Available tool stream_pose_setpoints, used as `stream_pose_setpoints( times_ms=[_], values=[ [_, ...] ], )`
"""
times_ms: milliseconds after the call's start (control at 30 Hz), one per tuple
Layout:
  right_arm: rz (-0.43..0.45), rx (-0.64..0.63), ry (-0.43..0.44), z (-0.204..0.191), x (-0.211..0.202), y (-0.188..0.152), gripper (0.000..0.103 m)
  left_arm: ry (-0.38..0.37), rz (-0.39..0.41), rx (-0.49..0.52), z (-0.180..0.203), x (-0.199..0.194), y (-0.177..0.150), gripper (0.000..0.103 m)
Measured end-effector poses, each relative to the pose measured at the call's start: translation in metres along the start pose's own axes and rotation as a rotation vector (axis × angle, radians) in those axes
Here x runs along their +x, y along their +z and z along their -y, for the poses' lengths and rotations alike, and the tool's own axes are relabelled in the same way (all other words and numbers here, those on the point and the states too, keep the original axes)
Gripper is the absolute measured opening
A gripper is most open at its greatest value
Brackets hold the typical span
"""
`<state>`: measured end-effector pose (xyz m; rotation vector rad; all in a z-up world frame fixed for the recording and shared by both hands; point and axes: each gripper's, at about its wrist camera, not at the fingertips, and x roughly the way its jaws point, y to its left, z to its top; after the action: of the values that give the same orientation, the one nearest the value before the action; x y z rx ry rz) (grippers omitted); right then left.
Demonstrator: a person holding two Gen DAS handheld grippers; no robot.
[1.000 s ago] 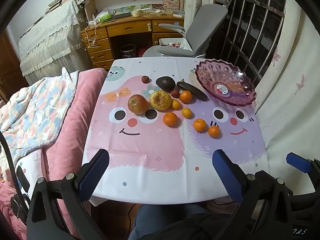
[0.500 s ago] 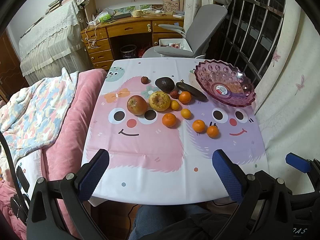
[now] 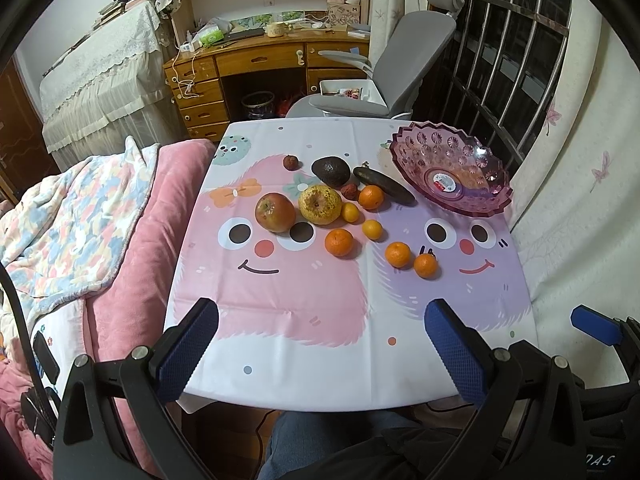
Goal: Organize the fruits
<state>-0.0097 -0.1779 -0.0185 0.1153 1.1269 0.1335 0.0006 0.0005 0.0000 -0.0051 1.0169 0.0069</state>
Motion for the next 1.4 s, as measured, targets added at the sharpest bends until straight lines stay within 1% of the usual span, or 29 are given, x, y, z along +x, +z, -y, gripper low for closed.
stream_pose_setpoints(
  times_ms=[133, 267, 333, 467, 600, 700, 833, 967, 1133, 1233, 1400],
  values=[
    [0.001, 0.000, 0.002, 0.000, 0.001, 0.000, 0.102, 0.002, 0.001, -0.003, -0.007, 0.000, 0.012, 0.102],
    [0.004, -0.001, 0.005, -0.003, 0.003, 0.003, 0.102, 0.005, 0.004, 0.000, -0.007, 0.001, 0.014, 0.102],
    [0.007, 0.001, 0.006, -0.002, 0.006, 0.004, 0.102, 0.008, 0.010, 0.004, -0.007, -0.004, 0.010, 0.102],
    [0.022, -0.005, 0.010, -0.004, 0.001, 0.005, 0.102, 0.010, 0.012, 0.000, -0.014, -0.001, 0.014, 0.102],
    [0.030, -0.006, 0.019, -0.007, 0.004, 0.017, 0.102, 0.022, -0.025, -0.006, -0.024, 0.007, 0.021, 0.102],
    [0.044, -0.018, 0.009, -0.013, 0.010, 0.025, 0.102, 0.013, -0.047, -0.012, -0.034, 0.015, 0.028, 0.102],
    [0.071, -0.045, -0.004, -0.021, 0.020, 0.034, 0.102, 0.005, -0.073, 0.009, -0.046, 0.033, 0.044, 0.102],
    [0.096, -0.057, -0.028, -0.025, 0.037, 0.043, 0.102, -0.024, -0.114, 0.023, -0.061, 0.057, 0.062, 0.102],
    [0.143, -0.109, -0.105, -0.032, 0.060, 0.053, 0.102, -0.033, -0.161, 0.061, -0.075, 0.095, 0.086, 0.102],
    [0.154, -0.134, -0.154, -0.036, 0.076, 0.059, 0.102, -0.059, -0.205, 0.073, -0.085, 0.121, 0.099, 0.102],
    [0.135, -0.143, -0.213, -0.037, 0.104, 0.063, 0.102, -0.082, -0.265, 0.096, -0.096, 0.163, 0.114, 0.102]
  ],
)
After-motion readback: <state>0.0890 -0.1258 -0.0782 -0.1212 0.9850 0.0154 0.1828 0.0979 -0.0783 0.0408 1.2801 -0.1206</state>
